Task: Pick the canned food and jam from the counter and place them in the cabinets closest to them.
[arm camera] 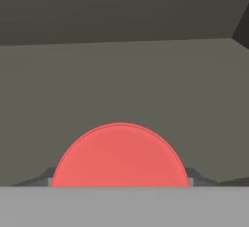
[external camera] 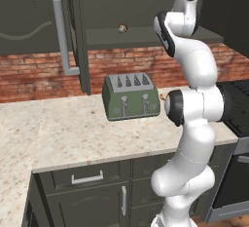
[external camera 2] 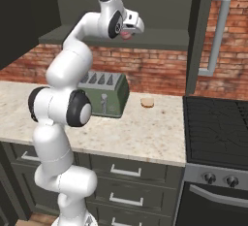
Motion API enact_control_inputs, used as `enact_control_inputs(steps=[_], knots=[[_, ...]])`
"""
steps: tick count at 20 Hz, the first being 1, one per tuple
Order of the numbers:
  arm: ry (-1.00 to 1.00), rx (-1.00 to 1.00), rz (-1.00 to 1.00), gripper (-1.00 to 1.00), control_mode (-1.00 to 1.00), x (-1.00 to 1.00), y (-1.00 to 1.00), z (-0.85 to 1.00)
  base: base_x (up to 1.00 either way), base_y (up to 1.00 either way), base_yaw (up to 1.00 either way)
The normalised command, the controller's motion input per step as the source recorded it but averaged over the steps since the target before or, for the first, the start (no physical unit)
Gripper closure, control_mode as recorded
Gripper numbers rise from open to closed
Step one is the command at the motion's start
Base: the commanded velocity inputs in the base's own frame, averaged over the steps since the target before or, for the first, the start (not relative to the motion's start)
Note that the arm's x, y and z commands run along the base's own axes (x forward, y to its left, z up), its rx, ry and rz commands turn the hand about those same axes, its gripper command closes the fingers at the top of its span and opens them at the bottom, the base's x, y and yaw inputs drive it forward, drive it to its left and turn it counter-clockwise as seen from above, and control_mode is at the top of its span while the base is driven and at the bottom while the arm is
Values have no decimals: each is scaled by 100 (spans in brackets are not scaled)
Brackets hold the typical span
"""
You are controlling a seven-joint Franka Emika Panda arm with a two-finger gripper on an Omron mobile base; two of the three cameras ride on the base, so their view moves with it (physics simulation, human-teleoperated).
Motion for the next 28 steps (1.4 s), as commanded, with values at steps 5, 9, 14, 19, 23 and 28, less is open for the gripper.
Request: enact_control_inputs(steps=[5, 9, 14, 19, 23, 28], knots=[[-5, 0, 0, 100, -100, 22, 0, -20, 0, 0, 0], [-5, 0, 0, 100, -100, 28, 0, -8, 0, 0, 0], [-1, 0, 0, 100, -100, 38, -3, 0, 0, 0, 0], [3, 1, 0, 100, -100, 29, -3, 0, 0, 0, 0], [3, 0, 0, 100, -100, 18, -1, 0, 0, 0, 0], [0, 0, 0, 100, -100, 29, 0, -1, 0, 0, 0]])
